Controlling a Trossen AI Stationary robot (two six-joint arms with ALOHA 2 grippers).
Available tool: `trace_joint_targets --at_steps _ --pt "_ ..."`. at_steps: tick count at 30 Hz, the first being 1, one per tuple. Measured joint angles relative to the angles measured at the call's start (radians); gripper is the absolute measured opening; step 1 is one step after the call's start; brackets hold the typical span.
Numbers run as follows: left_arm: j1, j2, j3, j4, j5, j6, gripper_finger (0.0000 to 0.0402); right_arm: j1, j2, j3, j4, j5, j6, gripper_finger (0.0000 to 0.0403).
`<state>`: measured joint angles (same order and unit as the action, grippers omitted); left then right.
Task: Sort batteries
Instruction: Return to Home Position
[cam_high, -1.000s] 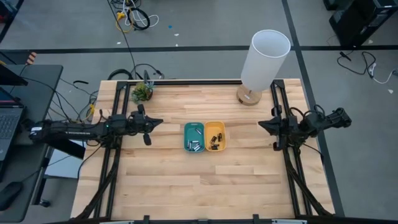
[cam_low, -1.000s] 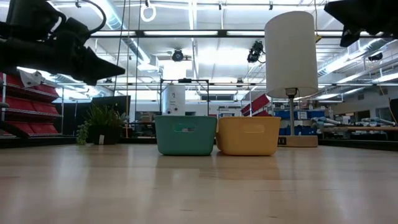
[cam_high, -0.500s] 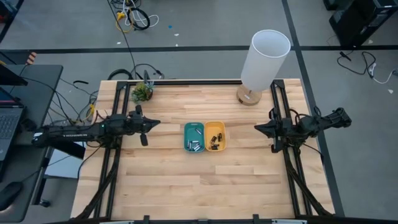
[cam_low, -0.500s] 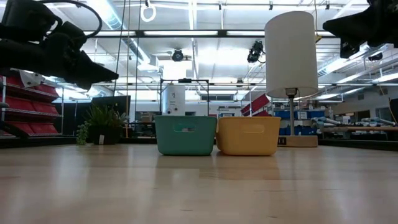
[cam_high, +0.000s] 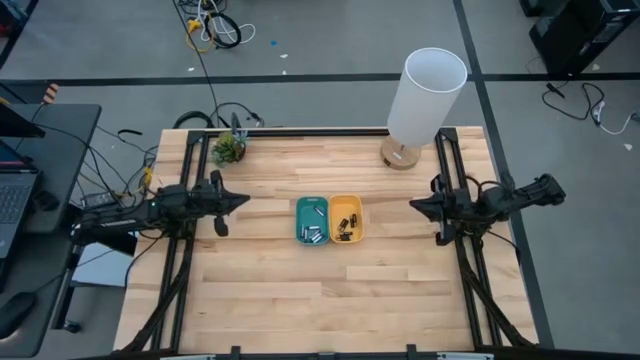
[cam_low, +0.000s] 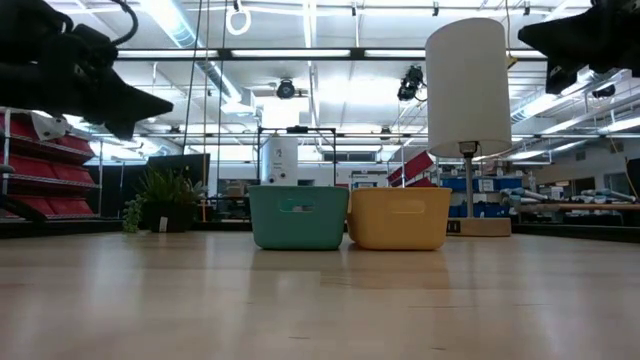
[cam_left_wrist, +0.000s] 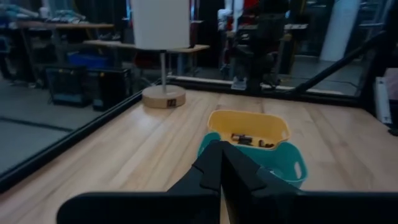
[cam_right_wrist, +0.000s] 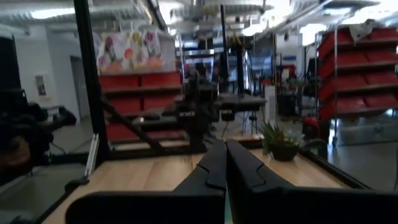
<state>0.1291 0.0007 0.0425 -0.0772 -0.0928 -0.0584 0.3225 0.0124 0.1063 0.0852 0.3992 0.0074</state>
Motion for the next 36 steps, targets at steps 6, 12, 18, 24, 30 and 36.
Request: trace_joint_targets --at_steps 6,12,18,24,30,36 --pt "0.0 -0.001 -0.014 0.034 0.042 -0.001 0.001 -0.005 0.002 -0.1 0.109 -0.007 0.046 0.0" --pt "-0.025 -0.001 -0.023 0.056 0.046 -0.039 0.001 -0.014 0.006 -0.101 0.052 0.091 0.091 0.0" --pt "-0.071 -0.001 -0.034 0.089 0.009 -0.052 0.001 -0.052 0.031 -0.101 0.003 0.068 0.171 0.0" --pt "-0.072 -0.001 -0.034 0.094 0.015 -0.049 0.001 -0.055 0.035 -0.101 -0.009 0.032 0.128 0.0" --pt "-0.072 0.002 -0.034 0.086 0.024 -0.077 0.001 -0.055 0.036 -0.101 -0.011 0.026 0.121 0.0" --pt "-0.071 0.003 -0.034 0.086 0.015 -0.073 0.0011 -0.055 0.036 -0.101 -0.012 0.025 0.103 0.0"
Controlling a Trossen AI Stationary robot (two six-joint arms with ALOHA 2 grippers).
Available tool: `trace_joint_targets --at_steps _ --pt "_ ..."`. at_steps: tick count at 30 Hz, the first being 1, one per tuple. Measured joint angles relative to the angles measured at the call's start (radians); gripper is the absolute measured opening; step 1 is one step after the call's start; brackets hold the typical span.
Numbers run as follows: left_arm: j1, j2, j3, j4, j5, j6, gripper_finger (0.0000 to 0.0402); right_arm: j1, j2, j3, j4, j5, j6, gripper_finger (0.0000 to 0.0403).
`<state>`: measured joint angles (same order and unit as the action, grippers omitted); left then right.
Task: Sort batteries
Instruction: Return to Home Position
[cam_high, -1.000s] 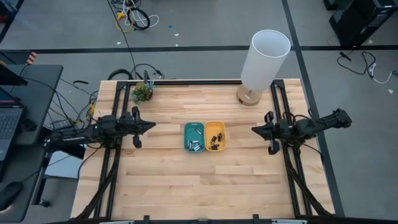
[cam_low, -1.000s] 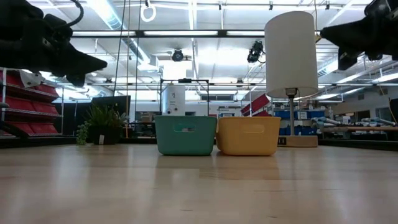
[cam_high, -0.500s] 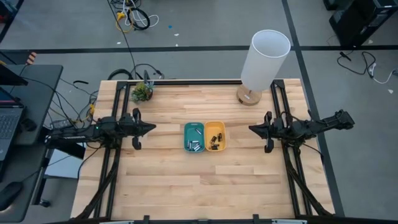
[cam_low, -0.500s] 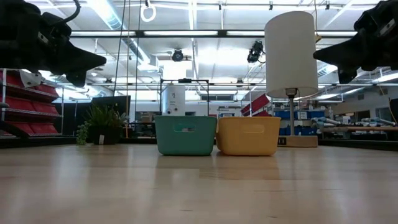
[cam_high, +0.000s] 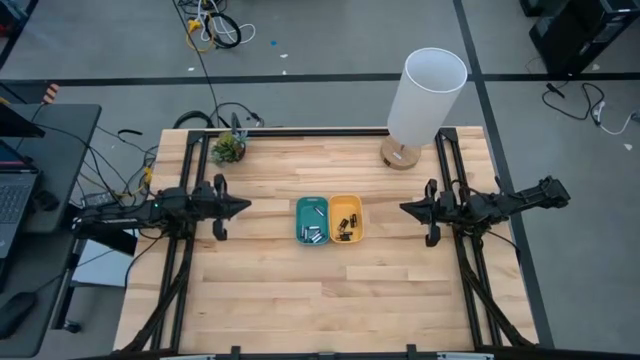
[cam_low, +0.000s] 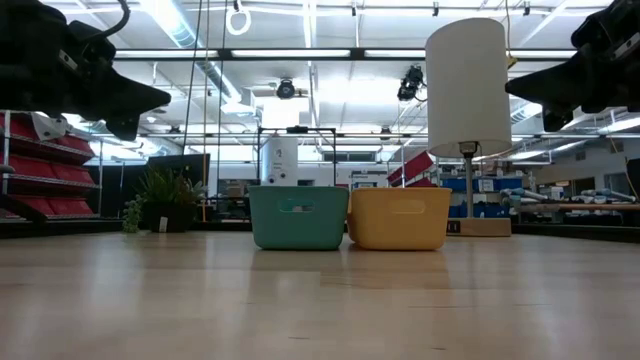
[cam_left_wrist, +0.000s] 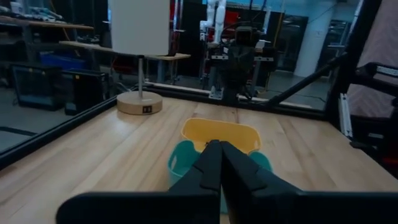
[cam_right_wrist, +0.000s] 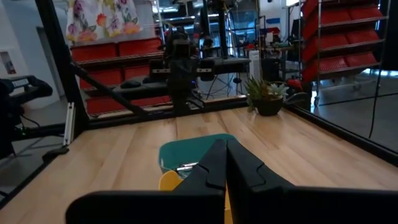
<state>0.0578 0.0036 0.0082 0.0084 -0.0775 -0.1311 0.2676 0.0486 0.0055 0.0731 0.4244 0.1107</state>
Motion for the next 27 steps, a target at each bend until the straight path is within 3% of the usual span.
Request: trace_joint_targets --at_steps 27 --pt "0.0 0.003 -0.001 0.079 -0.027 0.022 0.0028 0.0 0.0 0.0 0.023 0.0 -0.001 0.0004"
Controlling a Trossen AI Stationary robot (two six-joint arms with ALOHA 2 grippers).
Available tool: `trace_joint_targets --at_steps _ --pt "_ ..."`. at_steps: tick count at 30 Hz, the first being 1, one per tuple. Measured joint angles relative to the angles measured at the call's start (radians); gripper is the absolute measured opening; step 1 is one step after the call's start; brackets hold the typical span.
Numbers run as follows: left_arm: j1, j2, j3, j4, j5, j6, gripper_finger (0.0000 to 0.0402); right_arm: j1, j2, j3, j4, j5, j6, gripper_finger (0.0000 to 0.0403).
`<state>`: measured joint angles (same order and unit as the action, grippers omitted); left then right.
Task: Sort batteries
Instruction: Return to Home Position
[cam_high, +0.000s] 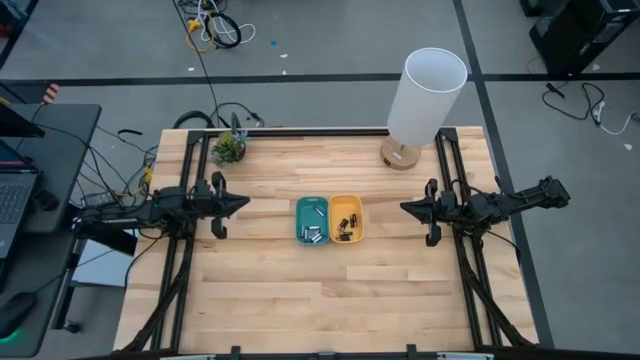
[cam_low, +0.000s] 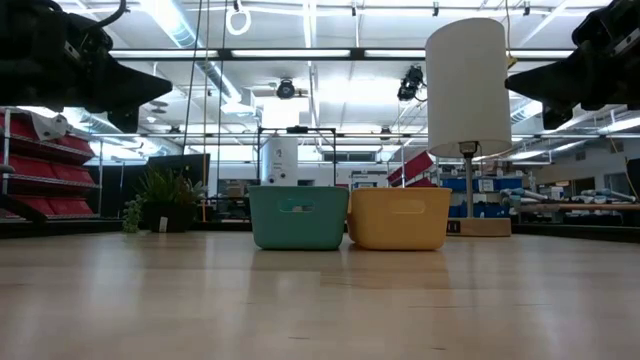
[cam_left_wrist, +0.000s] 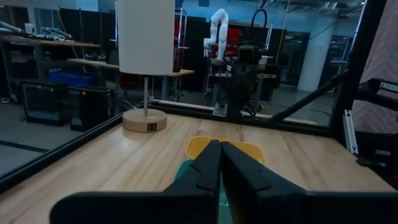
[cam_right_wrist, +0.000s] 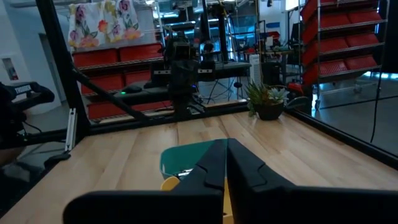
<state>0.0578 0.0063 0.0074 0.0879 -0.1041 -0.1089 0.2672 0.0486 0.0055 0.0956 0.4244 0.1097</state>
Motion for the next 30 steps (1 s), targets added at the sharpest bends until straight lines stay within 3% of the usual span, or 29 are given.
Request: trace_joint_targets --at_steps 30 --pt "0.0 0.0 0.0 0.004 0.003 0.0 0.0028 0.0 0.0 0.0 0.0 0.0 0.0 0.0013"
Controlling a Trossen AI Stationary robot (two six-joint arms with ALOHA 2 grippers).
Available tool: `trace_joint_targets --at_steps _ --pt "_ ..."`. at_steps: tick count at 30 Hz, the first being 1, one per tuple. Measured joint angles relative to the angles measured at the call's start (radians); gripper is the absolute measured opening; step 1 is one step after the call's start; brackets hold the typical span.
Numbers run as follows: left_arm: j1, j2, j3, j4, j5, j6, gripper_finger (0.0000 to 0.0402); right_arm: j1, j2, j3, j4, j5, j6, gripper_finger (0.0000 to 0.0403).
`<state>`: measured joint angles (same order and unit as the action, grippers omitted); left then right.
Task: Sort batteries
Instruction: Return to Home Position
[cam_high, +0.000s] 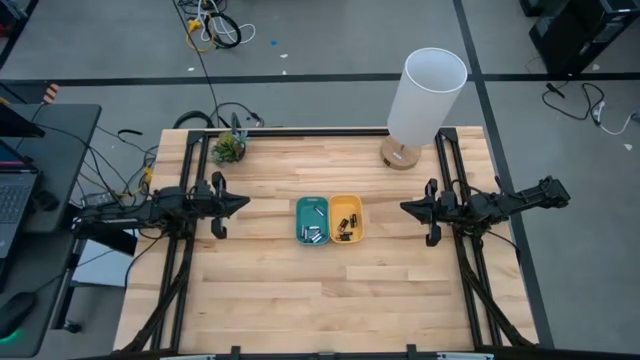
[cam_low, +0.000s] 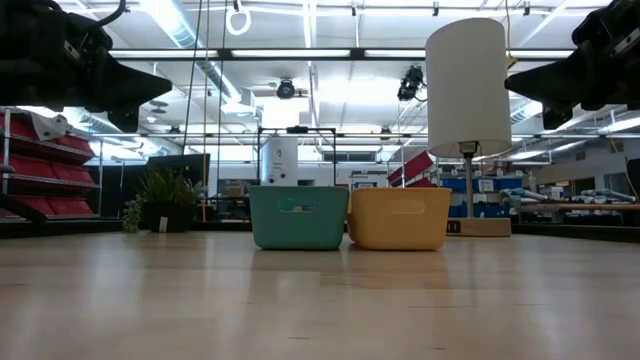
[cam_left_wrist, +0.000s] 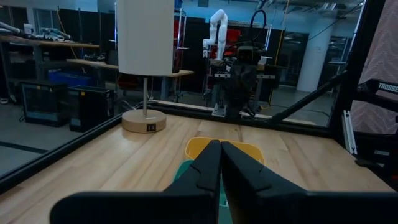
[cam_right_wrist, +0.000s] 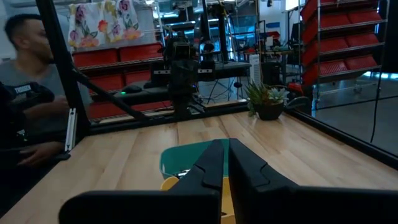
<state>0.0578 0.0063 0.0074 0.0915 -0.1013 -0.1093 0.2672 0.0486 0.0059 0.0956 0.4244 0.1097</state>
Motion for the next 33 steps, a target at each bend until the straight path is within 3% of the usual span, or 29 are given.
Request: trace_joint_targets --at_steps 33 --pt "0.0 0.0 0.0 0.0 0.0 0.0 0.0028 0.0 0.0 0.0 0.0 0.0 0.0 0.0015"
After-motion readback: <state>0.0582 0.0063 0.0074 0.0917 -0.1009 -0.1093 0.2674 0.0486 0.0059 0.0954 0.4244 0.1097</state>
